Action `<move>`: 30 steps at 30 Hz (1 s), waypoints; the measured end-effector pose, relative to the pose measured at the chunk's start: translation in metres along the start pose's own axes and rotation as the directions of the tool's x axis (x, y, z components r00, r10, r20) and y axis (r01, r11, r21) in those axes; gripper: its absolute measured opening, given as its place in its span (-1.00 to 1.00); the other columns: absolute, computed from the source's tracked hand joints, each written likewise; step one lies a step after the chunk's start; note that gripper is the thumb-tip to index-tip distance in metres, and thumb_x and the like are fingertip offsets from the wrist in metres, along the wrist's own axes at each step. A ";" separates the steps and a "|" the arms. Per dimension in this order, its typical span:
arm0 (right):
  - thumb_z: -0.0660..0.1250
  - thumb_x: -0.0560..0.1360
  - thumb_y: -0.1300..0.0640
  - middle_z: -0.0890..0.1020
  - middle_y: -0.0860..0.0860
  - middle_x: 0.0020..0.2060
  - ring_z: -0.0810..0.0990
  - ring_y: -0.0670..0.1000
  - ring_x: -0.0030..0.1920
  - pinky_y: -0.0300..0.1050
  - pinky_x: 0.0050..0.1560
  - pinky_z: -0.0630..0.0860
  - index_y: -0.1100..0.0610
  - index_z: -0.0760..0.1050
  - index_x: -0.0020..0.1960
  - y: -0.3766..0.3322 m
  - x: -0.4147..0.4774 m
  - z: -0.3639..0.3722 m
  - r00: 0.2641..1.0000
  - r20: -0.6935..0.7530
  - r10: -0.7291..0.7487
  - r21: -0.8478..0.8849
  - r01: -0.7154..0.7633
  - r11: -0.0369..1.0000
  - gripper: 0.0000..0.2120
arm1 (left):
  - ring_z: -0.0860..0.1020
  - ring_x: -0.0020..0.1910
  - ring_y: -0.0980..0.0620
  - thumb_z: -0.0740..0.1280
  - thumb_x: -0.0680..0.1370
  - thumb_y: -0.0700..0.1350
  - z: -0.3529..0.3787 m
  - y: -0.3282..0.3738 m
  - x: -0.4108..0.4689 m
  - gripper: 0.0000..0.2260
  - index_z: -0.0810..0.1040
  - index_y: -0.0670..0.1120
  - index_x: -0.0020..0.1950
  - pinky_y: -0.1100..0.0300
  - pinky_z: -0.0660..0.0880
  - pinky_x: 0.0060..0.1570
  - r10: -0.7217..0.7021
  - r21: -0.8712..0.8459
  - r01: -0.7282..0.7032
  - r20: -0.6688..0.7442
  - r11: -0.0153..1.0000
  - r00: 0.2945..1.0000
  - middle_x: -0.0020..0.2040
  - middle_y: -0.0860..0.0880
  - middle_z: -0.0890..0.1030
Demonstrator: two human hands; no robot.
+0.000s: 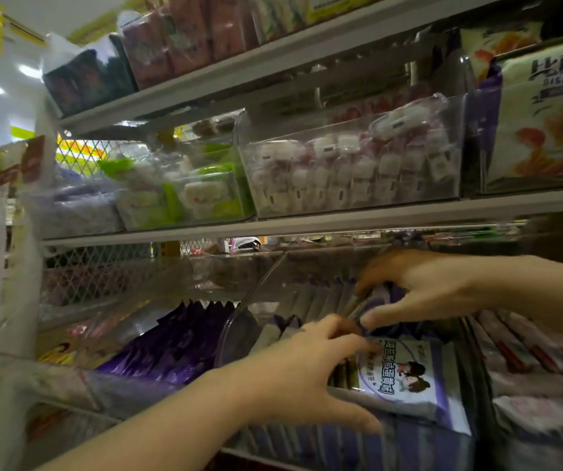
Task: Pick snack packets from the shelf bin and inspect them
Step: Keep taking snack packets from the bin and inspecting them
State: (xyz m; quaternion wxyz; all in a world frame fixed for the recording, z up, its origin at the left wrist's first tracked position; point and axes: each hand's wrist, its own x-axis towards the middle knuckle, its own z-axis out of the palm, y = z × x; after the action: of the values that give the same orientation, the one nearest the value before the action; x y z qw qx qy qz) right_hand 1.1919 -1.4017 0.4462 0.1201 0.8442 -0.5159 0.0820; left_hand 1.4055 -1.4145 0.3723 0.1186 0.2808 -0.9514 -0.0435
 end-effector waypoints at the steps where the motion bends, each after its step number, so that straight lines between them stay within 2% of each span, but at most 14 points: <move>1: 0.28 0.40 -0.39 0.56 -0.21 0.12 0.51 -0.17 0.09 -0.24 0.15 0.47 -0.16 0.51 0.22 0.001 0.000 0.001 1.000 -0.005 -0.004 -0.016 0.004 1.000 -0.51 | 0.17 0.44 0.13 0.37 0.42 0.34 0.001 -0.001 -0.001 -0.34 0.12 0.39 0.42 0.13 0.24 0.40 -0.010 -0.018 0.010 0.011 1.000 1.000 0.40 0.29 0.15; 4: 0.29 0.48 -0.24 0.54 -0.15 0.20 0.49 -0.11 0.17 -0.18 0.22 0.43 -0.15 0.48 0.27 0.004 0.000 0.004 0.999 -0.029 0.030 -0.078 -0.032 0.996 -0.60 | 0.15 0.45 0.09 0.37 0.41 0.35 0.003 -0.001 -0.001 -0.31 0.04 0.44 0.42 0.09 0.22 0.42 -0.032 -0.007 0.032 0.012 0.999 0.999 0.42 0.20 0.18; 6: 0.26 0.54 -0.17 0.54 -0.13 0.21 0.49 -0.10 0.18 -0.17 0.23 0.42 -0.15 0.47 0.28 0.006 0.001 0.007 0.998 -0.052 0.036 -0.088 -0.041 0.995 -0.66 | 0.19 0.39 0.06 0.39 0.40 0.34 0.001 0.002 -0.001 -0.33 0.07 0.46 0.39 0.04 0.27 0.39 -0.043 0.000 0.043 -0.005 0.999 0.999 0.35 0.14 0.24; 10: 0.19 0.59 -0.11 0.52 -0.12 0.22 0.45 -0.10 0.22 -0.34 0.16 0.28 -0.13 0.47 0.27 0.009 0.003 0.013 0.996 -0.088 0.028 -0.123 -0.039 0.992 -0.72 | 0.29 0.25 0.12 0.38 0.39 0.36 -0.005 0.000 -0.009 -0.37 0.14 0.44 0.36 0.17 0.35 0.18 -0.084 -0.005 0.084 -0.017 0.996 0.996 0.22 0.17 0.26; 11: 0.18 0.59 -0.11 0.51 -0.11 0.23 0.45 -0.08 0.24 -0.29 0.22 0.28 -0.13 0.47 0.27 0.010 0.004 0.014 0.995 -0.092 0.033 -0.132 -0.045 0.990 -0.72 | 0.32 0.22 0.16 0.37 0.37 0.39 -0.009 -0.004 -0.015 -0.38 0.16 0.46 0.34 0.23 0.34 0.12 -0.114 -0.013 0.114 -0.030 0.993 0.993 0.19 0.21 0.27; 14: 0.13 0.62 -0.10 0.46 -0.09 0.32 0.40 0.01 0.34 0.07 0.40 0.27 -0.12 0.44 0.30 0.012 0.008 0.016 0.995 -0.080 0.067 -0.173 -0.080 0.982 -0.71 | 0.42 0.12 0.30 0.27 0.24 0.52 -0.030 -0.019 -0.037 -0.43 0.26 0.51 0.23 0.33 0.37 0.09 -0.240 -0.080 0.234 -0.085 0.969 0.967 0.11 0.34 0.32; 16: 0.10 0.64 -0.07 0.41 -0.06 0.38 0.39 0.05 0.36 0.09 0.38 0.31 -0.10 0.41 0.34 0.011 0.012 0.016 0.994 -0.056 0.089 -0.210 -0.099 0.973 -0.69 | 0.46 0.13 0.31 0.20 0.21 0.55 -0.042 -0.028 -0.041 -0.42 0.31 0.46 0.20 0.25 0.42 0.19 -0.327 -0.171 0.303 -0.134 0.937 0.936 0.17 0.33 0.41; 19: 0.11 0.65 0.02 0.39 -0.02 0.39 0.44 0.07 0.31 0.02 0.29 0.44 -0.08 0.39 0.36 0.011 0.016 0.016 0.992 -0.074 0.098 -0.267 -0.114 0.957 -0.69 | 0.57 0.16 0.08 0.26 0.38 0.43 -0.047 -0.033 -0.020 -0.39 0.39 0.16 0.33 0.03 0.48 0.25 -0.468 -0.556 0.323 -0.137 0.766 0.873 0.21 0.10 0.56; 21: 0.13 0.65 0.05 0.39 -0.03 0.38 0.45 0.05 0.29 -0.03 0.27 0.45 -0.09 0.41 0.36 0.013 0.016 0.017 0.990 -0.104 0.094 -0.266 -0.118 0.957 -0.69 | 0.62 -0.05 0.02 0.28 0.51 0.26 -0.046 -0.033 0.010 -0.58 0.45 0.01 0.22 0.14 0.57 -0.03 -0.578 -0.698 0.361 -0.093 0.619 0.811 0.05 -0.04 0.60; 23: 0.13 0.64 -0.02 0.36 -0.08 0.39 0.41 0.03 0.30 -0.09 0.28 0.41 -0.12 0.42 0.35 0.016 0.016 0.017 0.990 -0.109 0.088 -0.218 -0.110 0.970 -0.69 | 0.56 -0.40 0.08 0.26 0.56 0.15 -0.045 -0.030 0.036 -0.72 0.49 -0.07 0.01 0.28 0.48 -0.36 -0.642 -0.758 0.394 -0.042 0.520 0.766 -0.25 -0.05 0.56; 24: 0.14 0.62 -0.07 0.34 -0.11 0.39 0.40 0.02 0.30 -0.11 0.28 0.39 -0.14 0.42 0.34 0.016 0.016 0.017 0.990 -0.108 0.087 -0.185 -0.106 0.977 -0.69 | 0.56 -0.43 0.06 0.26 0.58 0.10 -0.044 -0.029 0.049 -0.73 0.50 -0.11 -0.03 0.29 0.50 -0.36 -0.653 -0.769 0.408 -0.017 0.492 0.757 -0.31 -0.07 0.54; 25: 0.16 0.60 -0.11 0.33 -0.13 0.38 0.38 0.01 0.31 -0.11 0.28 0.38 -0.16 0.42 0.34 0.017 0.015 0.017 0.991 -0.107 0.085 -0.163 -0.101 0.981 -0.68 | 0.60 -0.31 -0.01 0.24 0.59 0.08 -0.043 -0.029 0.062 -0.74 0.50 -0.12 -0.03 0.21 0.56 -0.22 -0.661 -0.763 0.429 0.002 0.484 0.750 -0.27 -0.11 0.55; 27: 0.19 0.57 -0.15 0.32 -0.13 0.37 0.37 0.01 0.31 -0.08 0.28 0.38 -0.16 0.42 0.33 0.020 0.015 0.019 0.991 -0.106 0.082 -0.156 -0.098 0.983 -0.66 | 0.59 0.02 -0.14 0.21 0.60 0.08 -0.041 -0.030 0.085 -0.76 0.53 -0.05 0.04 0.08 0.51 0.04 -0.657 -0.728 0.441 -0.017 0.525 0.754 0.02 -0.18 0.60; 30: 0.21 0.56 -0.15 0.35 -0.13 0.35 0.40 0.01 0.29 -0.07 0.28 0.39 -0.14 0.43 0.31 0.021 0.016 0.022 0.986 -0.137 0.091 -0.126 -0.109 0.986 -0.66 | 0.49 0.22 -0.16 0.10 0.68 -0.07 -0.036 -0.037 0.108 -0.71 0.46 -0.16 0.31 0.20 0.45 -0.02 -0.601 -0.686 0.347 -0.164 0.639 0.783 0.31 -0.19 0.47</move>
State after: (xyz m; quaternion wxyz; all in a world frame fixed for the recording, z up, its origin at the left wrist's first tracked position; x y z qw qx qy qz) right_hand 1.1813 -1.4309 0.4318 0.2052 0.8001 -0.5531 0.1084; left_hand 1.3460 -1.5050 0.4237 0.3688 0.4724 -0.7293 -0.3300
